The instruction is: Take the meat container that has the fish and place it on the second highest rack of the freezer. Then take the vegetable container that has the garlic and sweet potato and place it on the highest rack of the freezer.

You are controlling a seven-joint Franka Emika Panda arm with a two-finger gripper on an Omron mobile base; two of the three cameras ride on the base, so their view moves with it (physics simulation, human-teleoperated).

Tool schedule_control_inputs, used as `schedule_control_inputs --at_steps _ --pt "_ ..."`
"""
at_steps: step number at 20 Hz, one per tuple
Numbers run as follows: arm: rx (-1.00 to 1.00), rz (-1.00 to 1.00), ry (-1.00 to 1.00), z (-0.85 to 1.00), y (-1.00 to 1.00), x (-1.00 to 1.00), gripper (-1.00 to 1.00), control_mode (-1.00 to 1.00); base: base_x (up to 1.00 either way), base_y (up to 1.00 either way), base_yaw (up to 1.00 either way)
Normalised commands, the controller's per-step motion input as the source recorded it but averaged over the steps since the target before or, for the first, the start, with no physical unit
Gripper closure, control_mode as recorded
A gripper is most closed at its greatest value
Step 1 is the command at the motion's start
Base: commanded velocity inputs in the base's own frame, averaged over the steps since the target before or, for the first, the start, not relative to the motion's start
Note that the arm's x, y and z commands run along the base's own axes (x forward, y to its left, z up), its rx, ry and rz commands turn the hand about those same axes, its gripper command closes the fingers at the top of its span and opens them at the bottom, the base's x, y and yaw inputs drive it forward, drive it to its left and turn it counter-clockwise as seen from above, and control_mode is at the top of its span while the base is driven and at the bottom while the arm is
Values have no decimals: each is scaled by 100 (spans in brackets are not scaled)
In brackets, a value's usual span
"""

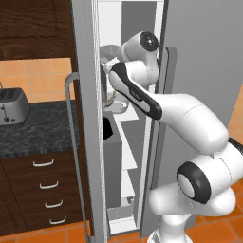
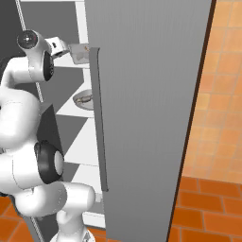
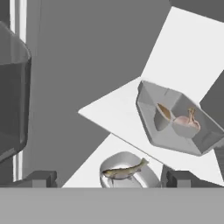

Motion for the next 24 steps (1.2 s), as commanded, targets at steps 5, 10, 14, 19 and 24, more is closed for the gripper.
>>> schedule_control_inputs --at_steps 5,10,14,19,24 --pt "3 0 1 23 -10 -100 -100 -100 0 0 0" --pt "8 0 0 0 -37 -100 -100 -100 0 0 0" --pt "10 0 0 -1 -47 -100 -100 -100 0 0 0" --pt "10 -4 0 -16 -44 -100 -100 -100 0 0 0" --pt "2 -1 0 -29 -25 -100 -100 -100 0 0 0"
